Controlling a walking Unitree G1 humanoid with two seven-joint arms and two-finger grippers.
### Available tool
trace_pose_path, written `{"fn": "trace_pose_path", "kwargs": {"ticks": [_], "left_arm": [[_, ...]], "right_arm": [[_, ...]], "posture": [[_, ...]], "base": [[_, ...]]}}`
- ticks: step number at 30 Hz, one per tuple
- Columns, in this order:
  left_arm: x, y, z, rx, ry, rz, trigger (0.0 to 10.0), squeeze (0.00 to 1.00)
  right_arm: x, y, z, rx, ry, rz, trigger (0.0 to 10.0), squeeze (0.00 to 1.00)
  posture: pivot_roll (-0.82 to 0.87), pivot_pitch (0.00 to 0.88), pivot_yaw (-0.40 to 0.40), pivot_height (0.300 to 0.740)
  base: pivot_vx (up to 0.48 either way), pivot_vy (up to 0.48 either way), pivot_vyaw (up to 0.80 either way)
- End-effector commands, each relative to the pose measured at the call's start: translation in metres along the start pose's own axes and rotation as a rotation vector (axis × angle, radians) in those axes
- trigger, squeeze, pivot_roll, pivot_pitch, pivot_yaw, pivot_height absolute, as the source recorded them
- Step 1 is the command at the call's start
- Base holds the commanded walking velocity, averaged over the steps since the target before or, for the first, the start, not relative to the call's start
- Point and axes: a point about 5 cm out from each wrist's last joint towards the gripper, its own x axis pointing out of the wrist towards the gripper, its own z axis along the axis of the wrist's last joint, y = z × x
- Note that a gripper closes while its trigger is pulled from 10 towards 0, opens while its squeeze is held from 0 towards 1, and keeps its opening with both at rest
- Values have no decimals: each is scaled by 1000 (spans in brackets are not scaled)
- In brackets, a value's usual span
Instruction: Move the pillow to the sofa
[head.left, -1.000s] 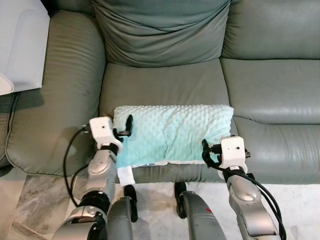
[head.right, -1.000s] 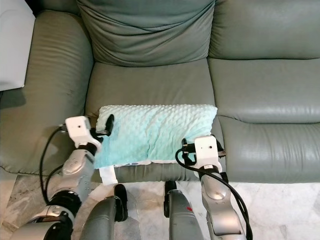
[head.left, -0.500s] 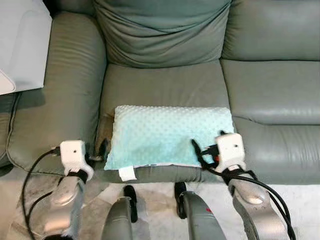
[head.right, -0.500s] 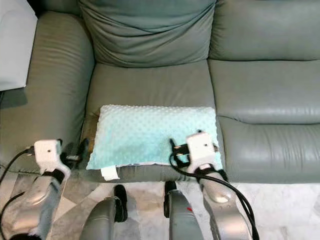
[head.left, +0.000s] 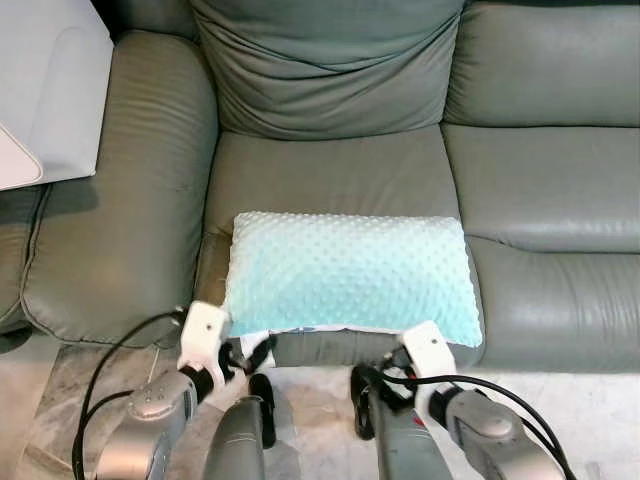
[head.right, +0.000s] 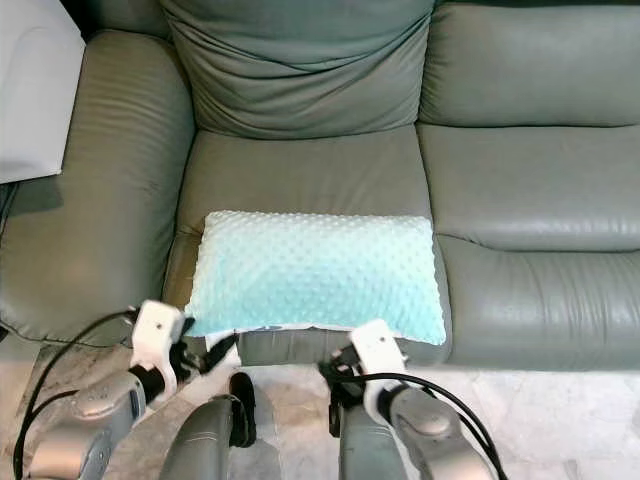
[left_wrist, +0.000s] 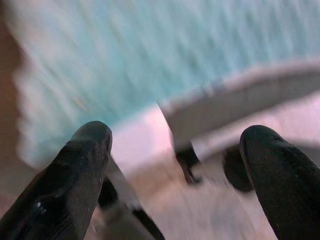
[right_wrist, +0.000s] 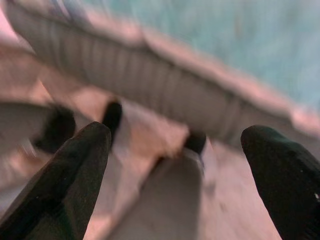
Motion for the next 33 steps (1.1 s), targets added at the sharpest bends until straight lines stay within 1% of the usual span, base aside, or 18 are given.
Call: {"fn": "trace_pose_path", "kwargs": {"ticks": [1, 2, 5, 6, 8, 10, 13, 15, 17, 18, 19, 20, 21, 23, 25, 27, 29, 33], "left_arm": [[-4, -7, -24, 14, 142, -69, 10000, 0], [-4, -11, -27, 31, 181, -106, 10000, 0], [-2, -16, -33, 64, 225, -152, 10000, 0], [4, -17, -35, 76, 237, -159, 10000, 0], [6, -17, -35, 76, 239, -157, 10000, 0], [14, -15, -38, 80, 248, -147, 10000, 0], [25, -10, -38, 86, 240, -86, 10000, 0], [32, -8, -37, 88, 226, -46, 10000, 0], [39, -4, -37, 65, 218, 6, 10000, 0], [45, 3, -37, 65, 216, 77, 10000, 0], [45, 3, -37, 65, 216, 77, 10000, 0], [47, 9, -35, 80, 203, 121, 10000, 0], [47, 9, -35, 80, 203, 121, 10000, 0], [50, 19, -28, 38, 154, 191, 10000, 0], [51, 26, -22, 20, 122, 253, 10000, 0], [52, 27, -21, 25, 115, 263, 10000, 0], [55, 31, -15, 30, 100, 295, 10000, 0], [60, 31, -6, 51, 72, 311, 10000, 0]], "right_arm": [[1, 2, -21, 17, 72, 9, 10000, 0], [1, 1, -25, 14, 88, 12, 10000, 0], [5, -4, -32, 0, 110, -5, 10000, 0], [10, -9, -36, -12, 122, -16, 10000, 0], [11, -11, -38, -16, 124, -20, 10000, 0], [16, -18, -39, -21, 111, -46, 10000, 0], [25, -26, -34, -19, 78, -77, 10000, 0], [29, -28, -30, -37, 59, -83, 10000, 0], [36, -30, -23, -68, 40, -75, 10000, 0], [42, -32, -17, -95, 18, -65, 10000, 0], [42, -32, -17, -95, 18, -65, 10000, 0], [45, -34, -13, -109, 1, -58, 10000, 0], [45, -34, -13, -109, 1, -58, 10000, 0], [49, -40, -8, -134, -17, -55, 10000, 0], [51, -45, -6, -139, -16, -64, 10000, 0], [51, -45, -6, -140, -17, -65, 10000, 0], [54, -47, -4, -130, -20, -76, 10000, 0], [58, -47, -2, -137, -33, -74, 10000, 0]], "posture": [[-35, 423, 47, 740], [-35, 424, 46, 740], [-35, 435, 48, 740], [-33, 441, 48, 740], [-33, 441, 48, 740], [-30, 450, 53, 740], [-30, 459, 51, 740], [-30, 459, 51, 740], [-28, 472, 55, 740], [-31, 476, 51, 740], [-31, 476, 51, 740], [-33, 482, 51, 740], [-33, 482, 51, 740], [-32, 492, 46, 740], [-30, 496, 45, 740], [-30, 496, 45, 740], [-32, 503, 46, 740], [-31, 505, 49, 740]], "base": [[0, 0, 0], [0, 0, 0], [0, 0, 0], [0, 0, 0], [0, 0, 0], [0, 0, 0], [0, 0, 0], [0, 0, 0], [0, 0, 0], [0, 0, 0], [0, 0, 0], [0, 0, 0], [0, 0, 0], [0, 0, 0], [0, 0, 0], [0, 0, 0], [0, 0, 0], [0, 0, 0]]}}
